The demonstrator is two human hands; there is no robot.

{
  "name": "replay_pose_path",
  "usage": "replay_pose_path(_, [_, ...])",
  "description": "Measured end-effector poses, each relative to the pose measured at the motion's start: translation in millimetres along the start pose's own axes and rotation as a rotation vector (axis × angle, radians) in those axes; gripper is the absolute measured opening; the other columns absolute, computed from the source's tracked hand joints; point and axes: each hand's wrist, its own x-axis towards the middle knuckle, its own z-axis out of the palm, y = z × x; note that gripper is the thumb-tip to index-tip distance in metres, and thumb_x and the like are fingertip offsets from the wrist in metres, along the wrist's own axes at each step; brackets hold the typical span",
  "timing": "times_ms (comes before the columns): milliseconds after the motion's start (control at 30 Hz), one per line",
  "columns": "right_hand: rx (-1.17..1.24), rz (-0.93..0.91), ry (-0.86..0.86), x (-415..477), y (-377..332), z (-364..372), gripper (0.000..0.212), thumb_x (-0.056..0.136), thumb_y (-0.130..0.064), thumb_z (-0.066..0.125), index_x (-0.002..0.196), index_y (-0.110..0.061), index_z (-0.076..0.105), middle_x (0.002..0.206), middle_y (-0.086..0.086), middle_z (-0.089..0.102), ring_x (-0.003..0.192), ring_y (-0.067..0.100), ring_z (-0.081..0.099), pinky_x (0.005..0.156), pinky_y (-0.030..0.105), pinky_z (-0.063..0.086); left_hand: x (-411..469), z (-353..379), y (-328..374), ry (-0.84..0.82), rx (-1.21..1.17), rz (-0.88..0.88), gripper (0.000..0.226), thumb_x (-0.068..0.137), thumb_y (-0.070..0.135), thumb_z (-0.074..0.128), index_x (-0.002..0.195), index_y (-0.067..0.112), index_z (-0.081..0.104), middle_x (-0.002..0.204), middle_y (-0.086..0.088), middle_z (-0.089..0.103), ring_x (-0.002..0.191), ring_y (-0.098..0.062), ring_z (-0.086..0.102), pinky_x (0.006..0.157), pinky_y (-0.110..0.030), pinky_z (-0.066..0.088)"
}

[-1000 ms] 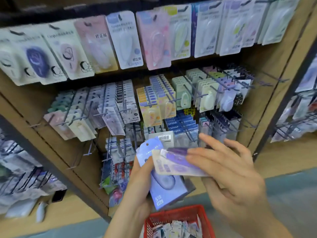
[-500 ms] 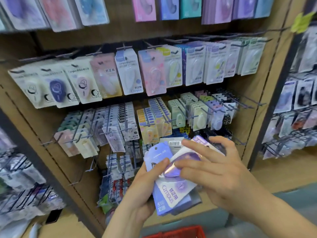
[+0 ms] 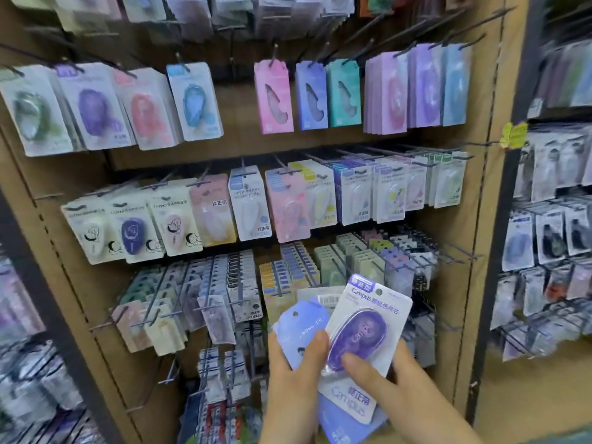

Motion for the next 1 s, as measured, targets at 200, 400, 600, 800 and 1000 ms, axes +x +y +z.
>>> replay_pose_path(200, [0.072, -0.003, -0.075, 3, -5, 2, 0.054, 0.067, -0.038, 0.072, 0.119, -0.038, 0.058, 0.113, -0.024, 0.07, 0.107, -0.008, 0.062, 0.088, 0.015, 0.047, -3, 6, 6, -0.129, 0.014, -0.063, 0.071, 0.087, 0.037, 0.071, 0.148, 0.031, 0.036, 0.141, 0.007, 0.051, 0.114, -0.013, 0.058, 0.074, -0.018, 0.046])
replay_pose_path(400, [0.109, -0.079, -0.096, 8, 3, 13, 0.056, 0.071, -0.027, 0.075, 0.123, -0.03, 0.053, 0.109, -0.03, 0.069, 0.105, -0.012, 0.062, 0.079, 0.005, 0.046, 0, 7, 13, -0.193, -0.156, -0.127, 0.056, 0.092, 0.025, 0.059, 0.144, 0.036, 0.042, 0.131, 0.003, 0.062, 0.096, -0.017, 0.072, 0.07, -0.031, 0.057])
replay_pose_path(600, [0.131, -0.086, -0.163, 23, -5, 19, 0.07, 0.07, -0.031, 0.081, 0.131, -0.037, 0.047, 0.122, -0.02, 0.067, 0.116, 0.001, 0.061, 0.086, 0.016, 0.051, 13, 4, 22, -0.187, -0.211, -0.067, 0.047, 0.09, 0.034, 0.055, 0.137, 0.028, 0.052, 0.128, -0.003, 0.065, 0.106, -0.026, 0.069, 0.089, -0.044, 0.056])
replay_pose_path(800, [0.079, -0.075, -0.219, 48, -26, 41, 0.078, 0.074, -0.019, 0.084, 0.127, -0.048, 0.034, 0.112, -0.037, 0.062, 0.109, -0.015, 0.057, 0.078, 0.006, 0.048, 48, -21, 44, -0.289, -0.252, -0.121, 0.041, 0.092, 0.035, 0.052, 0.126, 0.014, 0.062, 0.109, -0.015, 0.073, 0.087, -0.029, 0.072, 0.071, -0.038, 0.059])
replay_pose_path(1000, [-0.015, -0.162, -0.143, 74, -29, 77, 0.057, 0.071, 0.002, 0.082, 0.116, -0.027, 0.062, 0.112, -0.015, 0.072, 0.108, 0.002, 0.066, 0.082, 0.012, 0.05, 86, -39, 79, -0.328, -0.149, 0.23, 0.059, 0.079, 0.034, 0.077, 0.126, 0.057, 0.049, 0.126, 0.013, 0.065, 0.111, -0.021, 0.067, 0.095, -0.048, 0.052])
